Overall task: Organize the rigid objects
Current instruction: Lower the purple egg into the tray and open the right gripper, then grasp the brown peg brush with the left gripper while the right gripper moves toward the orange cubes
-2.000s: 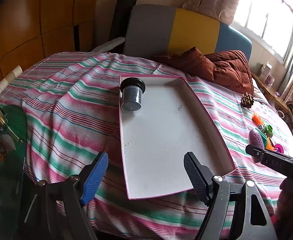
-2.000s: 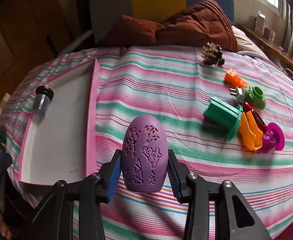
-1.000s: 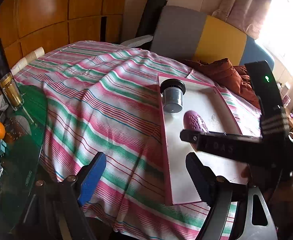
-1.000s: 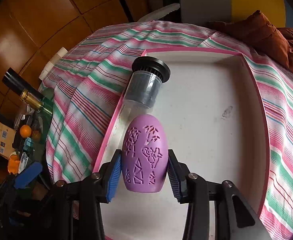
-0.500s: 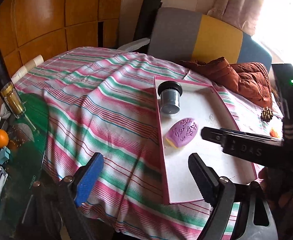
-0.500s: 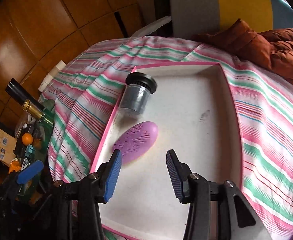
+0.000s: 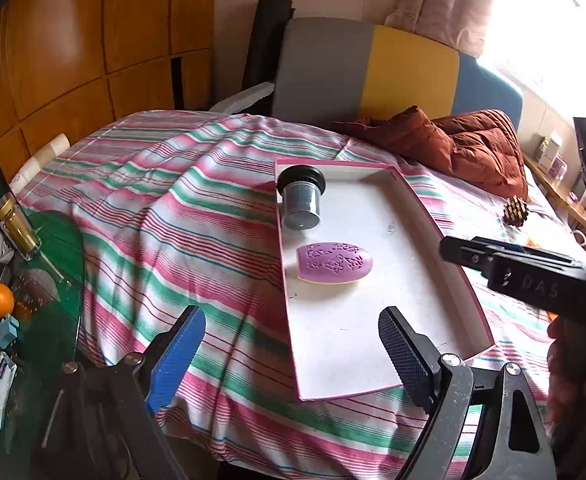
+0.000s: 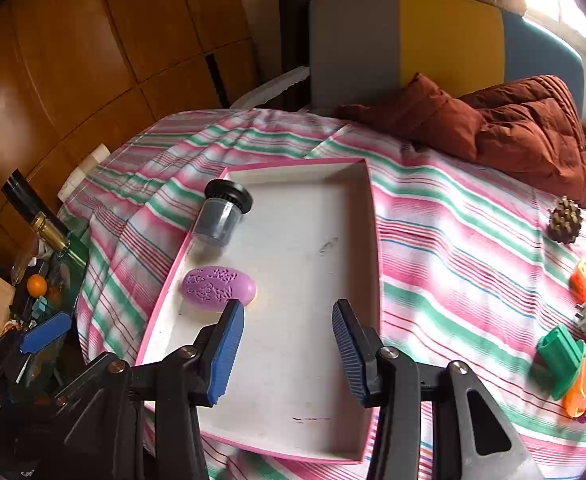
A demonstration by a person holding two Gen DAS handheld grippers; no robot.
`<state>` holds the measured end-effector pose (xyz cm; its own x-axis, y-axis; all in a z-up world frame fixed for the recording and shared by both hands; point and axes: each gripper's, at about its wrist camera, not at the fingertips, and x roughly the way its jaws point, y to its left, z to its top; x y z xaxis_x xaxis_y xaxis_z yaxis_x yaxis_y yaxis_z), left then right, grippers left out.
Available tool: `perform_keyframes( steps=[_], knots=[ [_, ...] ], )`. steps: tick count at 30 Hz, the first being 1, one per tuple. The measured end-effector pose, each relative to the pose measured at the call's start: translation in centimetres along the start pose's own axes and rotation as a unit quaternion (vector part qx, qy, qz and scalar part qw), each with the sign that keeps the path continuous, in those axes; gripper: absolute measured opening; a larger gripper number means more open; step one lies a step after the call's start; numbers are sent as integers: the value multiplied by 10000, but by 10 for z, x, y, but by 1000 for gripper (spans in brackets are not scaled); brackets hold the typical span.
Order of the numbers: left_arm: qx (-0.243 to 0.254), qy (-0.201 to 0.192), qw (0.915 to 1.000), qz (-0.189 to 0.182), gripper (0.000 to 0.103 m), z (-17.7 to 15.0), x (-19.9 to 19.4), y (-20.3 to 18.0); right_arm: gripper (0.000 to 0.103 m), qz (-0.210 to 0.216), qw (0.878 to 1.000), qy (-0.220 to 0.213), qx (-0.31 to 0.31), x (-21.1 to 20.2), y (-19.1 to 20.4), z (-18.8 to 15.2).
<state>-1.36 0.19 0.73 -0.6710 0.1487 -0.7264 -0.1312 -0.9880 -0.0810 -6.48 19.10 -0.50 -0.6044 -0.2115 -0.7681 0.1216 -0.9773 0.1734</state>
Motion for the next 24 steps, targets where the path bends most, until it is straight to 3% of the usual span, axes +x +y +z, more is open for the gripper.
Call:
perform_keyframes(
  steps=[14,24],
  knots=[
    [338,-11,9994,-112,89,1,-2,-25,47,-812,9952,-285,465,-41,-89,4],
    [628,-8,9975,-311,89,8,-1,-53,47,-1613,9798,-558,1040,-80,-178,1]
  ],
)
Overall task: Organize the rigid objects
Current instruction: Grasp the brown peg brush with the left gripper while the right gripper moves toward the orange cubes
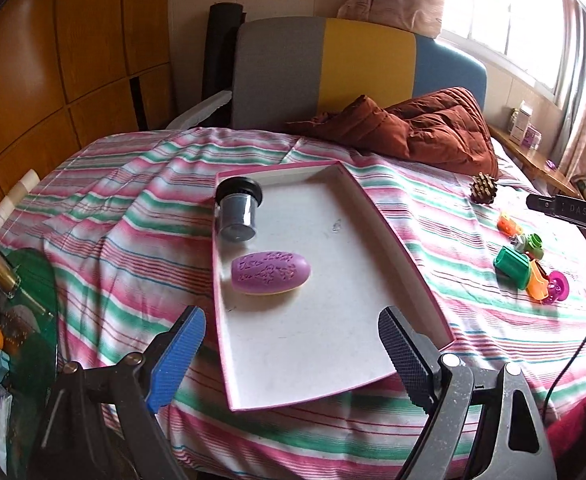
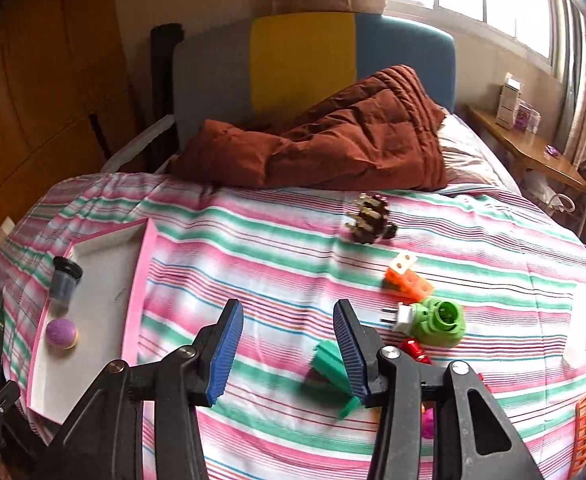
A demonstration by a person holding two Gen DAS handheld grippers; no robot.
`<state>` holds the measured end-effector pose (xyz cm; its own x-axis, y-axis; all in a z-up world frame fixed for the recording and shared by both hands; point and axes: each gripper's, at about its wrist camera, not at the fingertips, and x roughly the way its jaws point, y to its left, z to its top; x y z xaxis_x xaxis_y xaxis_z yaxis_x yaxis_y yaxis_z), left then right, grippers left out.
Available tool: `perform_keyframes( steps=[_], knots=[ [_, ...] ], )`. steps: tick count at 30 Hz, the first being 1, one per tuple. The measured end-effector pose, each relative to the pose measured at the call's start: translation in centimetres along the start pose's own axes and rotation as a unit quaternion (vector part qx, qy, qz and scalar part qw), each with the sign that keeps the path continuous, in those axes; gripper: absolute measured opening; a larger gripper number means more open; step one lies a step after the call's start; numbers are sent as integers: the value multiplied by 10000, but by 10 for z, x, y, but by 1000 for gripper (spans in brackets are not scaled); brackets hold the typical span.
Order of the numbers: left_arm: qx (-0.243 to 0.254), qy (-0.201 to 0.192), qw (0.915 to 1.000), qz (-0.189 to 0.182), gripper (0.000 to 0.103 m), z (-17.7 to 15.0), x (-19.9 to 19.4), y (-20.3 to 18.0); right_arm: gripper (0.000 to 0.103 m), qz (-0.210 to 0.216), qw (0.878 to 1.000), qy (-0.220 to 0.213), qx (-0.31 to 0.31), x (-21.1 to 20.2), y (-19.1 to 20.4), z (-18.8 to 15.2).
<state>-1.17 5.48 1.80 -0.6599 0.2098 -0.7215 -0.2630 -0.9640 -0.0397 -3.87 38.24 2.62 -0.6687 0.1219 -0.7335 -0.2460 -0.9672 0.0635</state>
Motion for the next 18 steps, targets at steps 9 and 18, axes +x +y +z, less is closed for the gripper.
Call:
perform_keyframes(
  steps=[9,18],
  knots=[
    [366,-51,9970,-676,89,41,9,-48,47,-1090,9848,-291,1318,4,-124,1],
    [1006,176,9897,-1002,89,89,58,-138,47,-979,9582,-266,2674,3,-188,-20]
  ],
)
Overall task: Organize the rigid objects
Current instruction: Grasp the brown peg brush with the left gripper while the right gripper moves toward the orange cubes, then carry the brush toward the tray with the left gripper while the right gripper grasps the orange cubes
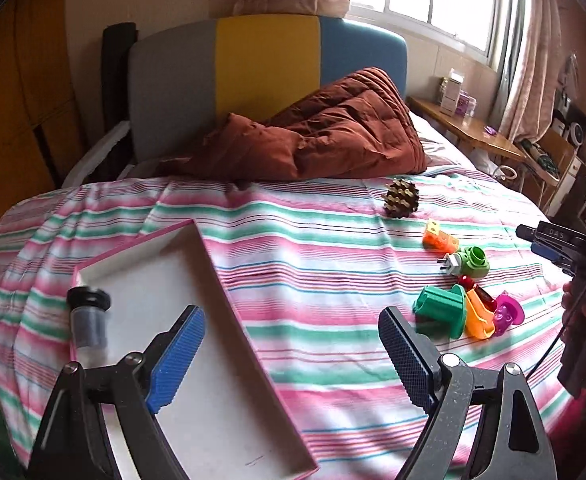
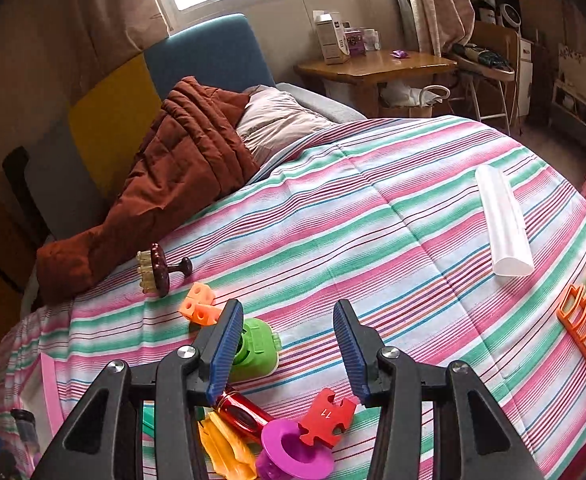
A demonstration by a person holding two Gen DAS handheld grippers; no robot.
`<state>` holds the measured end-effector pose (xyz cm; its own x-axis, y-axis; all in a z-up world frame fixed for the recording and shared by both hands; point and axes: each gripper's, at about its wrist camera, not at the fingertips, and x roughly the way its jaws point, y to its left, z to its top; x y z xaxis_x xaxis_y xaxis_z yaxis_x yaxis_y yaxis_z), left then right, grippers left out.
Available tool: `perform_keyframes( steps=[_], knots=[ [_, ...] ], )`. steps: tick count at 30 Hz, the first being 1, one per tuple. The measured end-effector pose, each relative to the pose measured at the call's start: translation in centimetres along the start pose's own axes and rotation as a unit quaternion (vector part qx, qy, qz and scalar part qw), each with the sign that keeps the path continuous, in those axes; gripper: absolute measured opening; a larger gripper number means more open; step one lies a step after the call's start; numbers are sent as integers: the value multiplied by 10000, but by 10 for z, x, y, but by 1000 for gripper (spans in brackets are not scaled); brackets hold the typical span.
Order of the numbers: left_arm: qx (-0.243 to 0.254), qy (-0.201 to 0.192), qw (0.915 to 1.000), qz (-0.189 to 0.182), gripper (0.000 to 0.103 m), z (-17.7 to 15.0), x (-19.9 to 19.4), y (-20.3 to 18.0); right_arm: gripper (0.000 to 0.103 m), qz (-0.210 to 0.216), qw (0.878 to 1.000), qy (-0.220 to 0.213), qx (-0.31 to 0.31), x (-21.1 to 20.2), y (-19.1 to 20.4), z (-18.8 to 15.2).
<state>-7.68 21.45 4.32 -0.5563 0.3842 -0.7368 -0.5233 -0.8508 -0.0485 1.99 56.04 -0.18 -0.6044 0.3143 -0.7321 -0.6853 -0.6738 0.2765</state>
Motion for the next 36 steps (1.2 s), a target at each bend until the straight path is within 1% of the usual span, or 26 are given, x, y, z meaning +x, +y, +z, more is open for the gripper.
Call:
perform_keyframes(
  steps=[3,7,9,13,18,20,21,24,26,27,28,29,31,33,36],
  knots=[
    [186,59,9996,-191,89,20,25,-26,47,76,9998,151,111,3,-1,-1],
    [528,117,9976,-422,89,44,60,-64,47,249,9980,411,417,9,-9,-1],
    [693,121,9962,-518,89,57,79,-82,47,271,9973,450,519,10,-12,-1],
    [891,260,9939,-601,89,83,123,-114,47,335,9962,473,647,9,-16,0],
    [1053,337,9927,-486,89,107,169,-143,49,561,9938,554,788,11,-18,3],
    [1113,348,9924,-380,92,116,187,-151,49,654,9930,625,761,13,-15,2],
    [1117,412,9924,-322,94,119,198,-154,49,694,9926,657,745,14,-14,2],
    [1010,503,9934,-212,94,127,226,-156,50,815,9916,708,711,15,-11,1],
    [1062,638,9922,-135,94,129,243,-159,50,875,9910,723,708,15,-10,1],
    [1089,743,9912,-159,87,129,252,-159,50,889,9908,718,720,15,-10,1],
    [1050,816,9906,-312,67,128,257,-156,50,889,9908,711,729,14,-11,1],
    [868,790,9910,-645,61,127,257,-150,50,878,9909,707,735,14,-11,1],
    [735,746,9926,-622,59,123,250,-141,50,861,9909,707,757,15,-13,1],
    [636,672,9933,-689,59,114,239,-130,50,849,9910,707,757,15,-13,1],
    [501,715,9944,-596,59,97,217,-111,50,843,9917,699,677,14,-11,0]
  ],
)
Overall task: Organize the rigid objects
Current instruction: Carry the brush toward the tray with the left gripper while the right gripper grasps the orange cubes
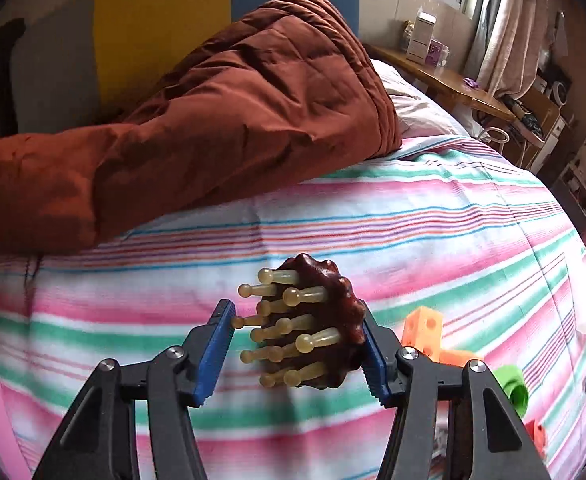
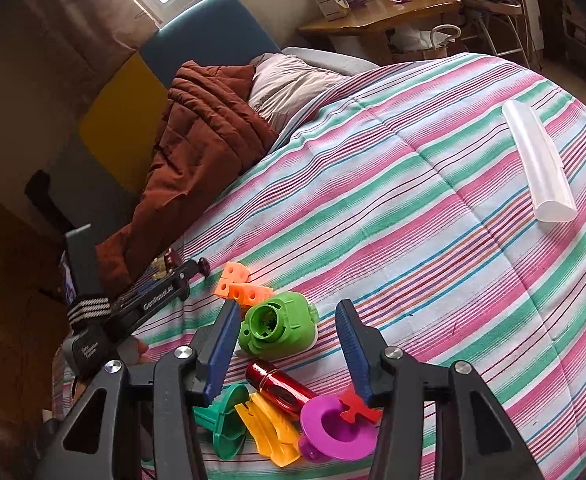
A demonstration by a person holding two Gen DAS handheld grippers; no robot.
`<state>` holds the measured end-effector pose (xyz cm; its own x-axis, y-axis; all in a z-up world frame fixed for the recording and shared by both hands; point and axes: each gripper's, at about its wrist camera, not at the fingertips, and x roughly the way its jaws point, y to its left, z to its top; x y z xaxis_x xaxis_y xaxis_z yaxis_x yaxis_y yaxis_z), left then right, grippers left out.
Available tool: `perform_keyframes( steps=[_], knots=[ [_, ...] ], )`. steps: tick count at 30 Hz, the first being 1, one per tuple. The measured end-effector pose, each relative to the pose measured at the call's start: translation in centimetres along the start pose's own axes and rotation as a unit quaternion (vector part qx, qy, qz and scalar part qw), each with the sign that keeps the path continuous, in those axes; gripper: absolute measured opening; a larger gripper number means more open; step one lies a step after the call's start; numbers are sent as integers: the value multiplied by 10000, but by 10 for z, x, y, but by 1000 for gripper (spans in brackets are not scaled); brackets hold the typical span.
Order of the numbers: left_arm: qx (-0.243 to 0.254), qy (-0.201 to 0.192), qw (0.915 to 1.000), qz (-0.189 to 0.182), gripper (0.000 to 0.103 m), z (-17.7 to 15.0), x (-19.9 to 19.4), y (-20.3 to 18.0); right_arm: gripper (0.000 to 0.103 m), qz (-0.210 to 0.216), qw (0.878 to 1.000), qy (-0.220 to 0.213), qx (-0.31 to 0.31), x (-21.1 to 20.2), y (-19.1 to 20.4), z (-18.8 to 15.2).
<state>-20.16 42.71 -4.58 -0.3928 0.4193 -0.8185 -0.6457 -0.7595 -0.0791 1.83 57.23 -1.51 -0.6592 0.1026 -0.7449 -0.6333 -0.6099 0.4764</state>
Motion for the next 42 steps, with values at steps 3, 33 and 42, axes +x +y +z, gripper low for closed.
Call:
perform_keyframes(
  steps=[3,33,42],
  knots=[
    [68,-62,9999,66,59,-24,-30,6,50,-41,9999,30,-97,2,3,-2],
    [-552,-739,9955,-217,59,-167,-212,59,26,-537,9131,1824,-3607,137,159,-44],
    [-712,-794,9943,-95,59,-198,-238,79,26,243,8808,2088,-4243,85,201,-135]
  ],
)
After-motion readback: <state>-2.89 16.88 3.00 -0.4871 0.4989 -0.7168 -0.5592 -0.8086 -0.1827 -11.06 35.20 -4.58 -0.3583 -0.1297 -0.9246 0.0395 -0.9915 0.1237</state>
